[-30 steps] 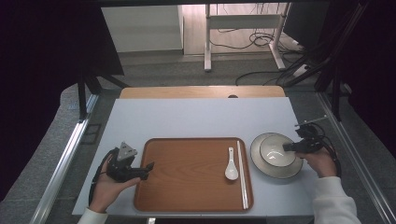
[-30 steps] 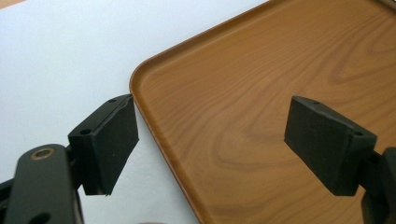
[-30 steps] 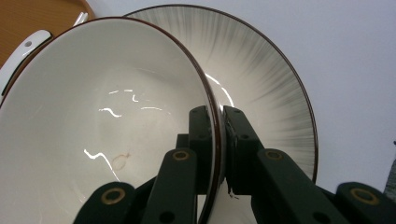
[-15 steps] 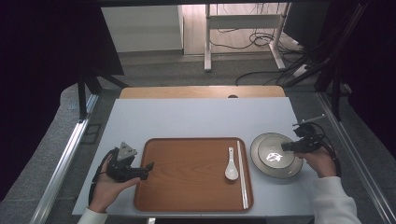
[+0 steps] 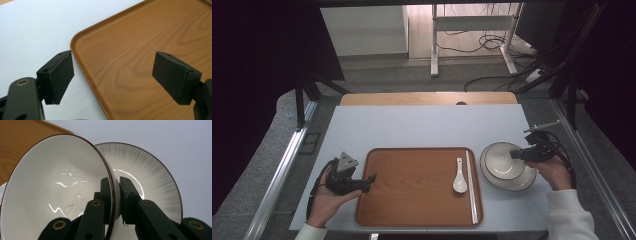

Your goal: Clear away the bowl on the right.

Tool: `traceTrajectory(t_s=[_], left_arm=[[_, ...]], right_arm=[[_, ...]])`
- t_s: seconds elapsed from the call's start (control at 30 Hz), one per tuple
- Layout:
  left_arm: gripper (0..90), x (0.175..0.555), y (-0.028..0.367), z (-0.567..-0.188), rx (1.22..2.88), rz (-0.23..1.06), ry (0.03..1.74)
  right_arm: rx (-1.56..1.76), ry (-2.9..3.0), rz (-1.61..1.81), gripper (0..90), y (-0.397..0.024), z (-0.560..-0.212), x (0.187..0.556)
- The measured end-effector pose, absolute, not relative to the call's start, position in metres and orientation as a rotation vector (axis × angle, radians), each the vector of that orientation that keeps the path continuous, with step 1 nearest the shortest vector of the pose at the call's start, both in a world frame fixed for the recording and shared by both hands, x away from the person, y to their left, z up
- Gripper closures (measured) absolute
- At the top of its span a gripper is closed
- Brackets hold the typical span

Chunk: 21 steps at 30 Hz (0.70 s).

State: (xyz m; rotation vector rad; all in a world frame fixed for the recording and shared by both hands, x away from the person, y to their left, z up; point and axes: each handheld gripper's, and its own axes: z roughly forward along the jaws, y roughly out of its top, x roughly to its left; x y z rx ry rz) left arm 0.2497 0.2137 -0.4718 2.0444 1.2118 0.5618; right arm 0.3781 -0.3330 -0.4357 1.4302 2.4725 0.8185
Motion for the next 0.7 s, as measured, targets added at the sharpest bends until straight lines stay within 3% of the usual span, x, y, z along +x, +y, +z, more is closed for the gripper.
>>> traceTrajectory(t_s=[0.7], left_arm=[[17.2,0.250,0.213,-0.474,2.052,0.557,1.211]], right_arm=[[1.316,2.501,0.854,81.3,-0.311,-0.422,0.370]])
